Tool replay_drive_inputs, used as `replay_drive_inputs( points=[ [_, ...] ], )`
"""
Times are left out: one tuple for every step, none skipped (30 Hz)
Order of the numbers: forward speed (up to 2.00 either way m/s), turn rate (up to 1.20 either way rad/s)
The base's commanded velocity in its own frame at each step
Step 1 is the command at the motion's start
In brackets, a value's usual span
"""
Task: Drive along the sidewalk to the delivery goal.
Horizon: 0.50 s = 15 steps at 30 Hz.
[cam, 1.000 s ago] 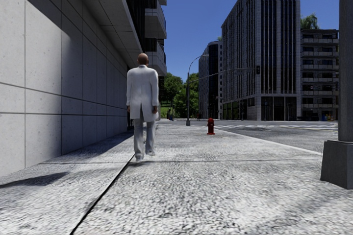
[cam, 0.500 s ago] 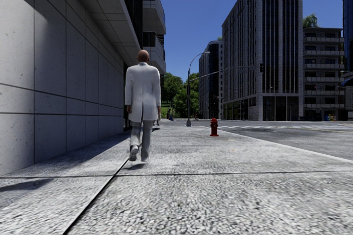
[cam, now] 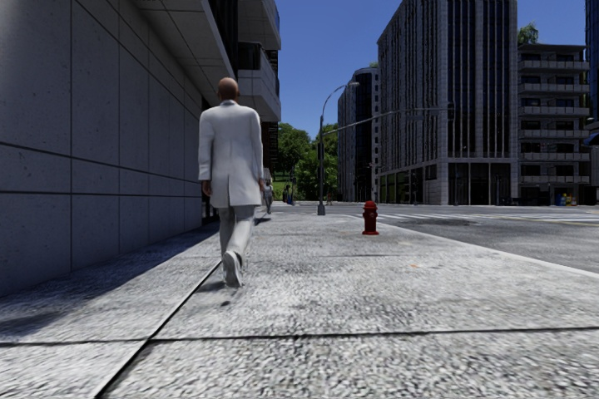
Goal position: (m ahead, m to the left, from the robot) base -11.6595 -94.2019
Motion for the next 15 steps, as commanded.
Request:
replay_drive_inputs(
  points=[
    [1.53,0.0],
    [1.53,0.0],
    [1.53,0.0],
    [1.53,0.0],
    [1.53,0.0],
    [1.53,0.0],
    [1.53,0.0],
    [1.53,0.0],
    [1.53,0.06],
    [1.53,0.31],
    [1.53,0.55],
    [1.53,0.61],
    [1.53,0.53],
    [1.53,0.06],
    [1.53,0.06]
  ],
)
